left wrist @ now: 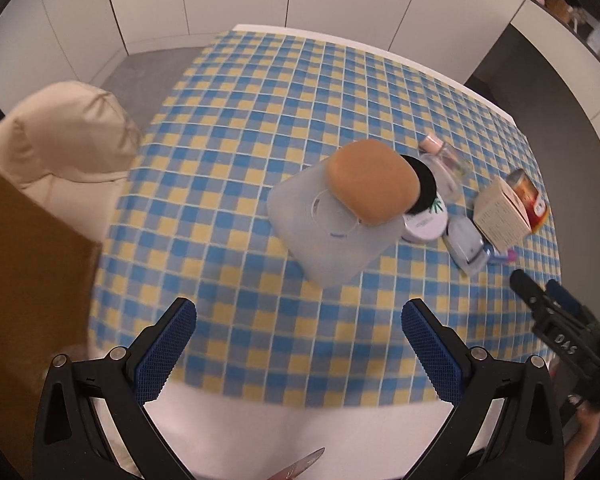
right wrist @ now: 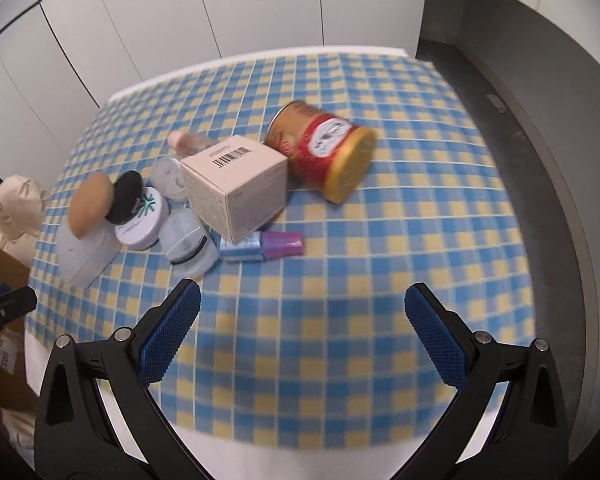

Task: Organize objects
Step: 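Grasp the blue-and-pink tube with the right tool while the left tool grasps the tan sponge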

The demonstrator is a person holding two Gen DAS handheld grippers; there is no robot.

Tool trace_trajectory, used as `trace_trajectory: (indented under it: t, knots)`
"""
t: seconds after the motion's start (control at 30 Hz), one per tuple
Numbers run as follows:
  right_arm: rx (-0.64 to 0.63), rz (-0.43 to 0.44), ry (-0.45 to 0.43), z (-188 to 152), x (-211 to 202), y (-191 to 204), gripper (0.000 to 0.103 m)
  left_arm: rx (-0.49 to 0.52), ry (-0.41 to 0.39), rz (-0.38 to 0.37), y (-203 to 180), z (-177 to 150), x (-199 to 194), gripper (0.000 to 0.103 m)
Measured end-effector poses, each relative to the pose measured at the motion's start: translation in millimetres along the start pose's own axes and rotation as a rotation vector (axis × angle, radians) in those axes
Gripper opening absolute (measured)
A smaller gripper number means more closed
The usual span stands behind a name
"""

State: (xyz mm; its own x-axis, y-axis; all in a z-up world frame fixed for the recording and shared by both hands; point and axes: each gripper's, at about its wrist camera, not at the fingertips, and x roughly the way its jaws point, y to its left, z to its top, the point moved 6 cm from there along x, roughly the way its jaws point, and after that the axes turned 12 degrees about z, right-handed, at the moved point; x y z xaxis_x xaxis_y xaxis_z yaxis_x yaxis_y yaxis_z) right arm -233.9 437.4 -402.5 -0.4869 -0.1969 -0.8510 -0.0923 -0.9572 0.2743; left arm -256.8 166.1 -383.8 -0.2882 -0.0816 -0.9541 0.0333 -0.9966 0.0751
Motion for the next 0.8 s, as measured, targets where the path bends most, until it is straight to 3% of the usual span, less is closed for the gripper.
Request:
trace_trajectory:
  t: [0.33,0.4,0.47,0.8]
  knots:
    - [-0.018,-0.027,0.007,7.9,46.9,9.0,0.087,0.064,-0.013,0.02,-21.6,23.8,22.8,0.102]
    - [-0.007,-0.019,-0.009,8.9,48.1,7.4,0.07,0.068,-0.018,0.002,-28.3,28.6,23.4,0.102]
    - [-0.015,-0.051,-0.019,9.1,50.1,7.7,0.06,0.077,-0.025,-0.017,-35.1,32.6,21.5,0.102]
    - [-0.008,-0.033,-0.047,9.4,48.5,-5.0,0.06,0.059,-0.039,-0.015,-66.4,60.4,31.4,0.102]
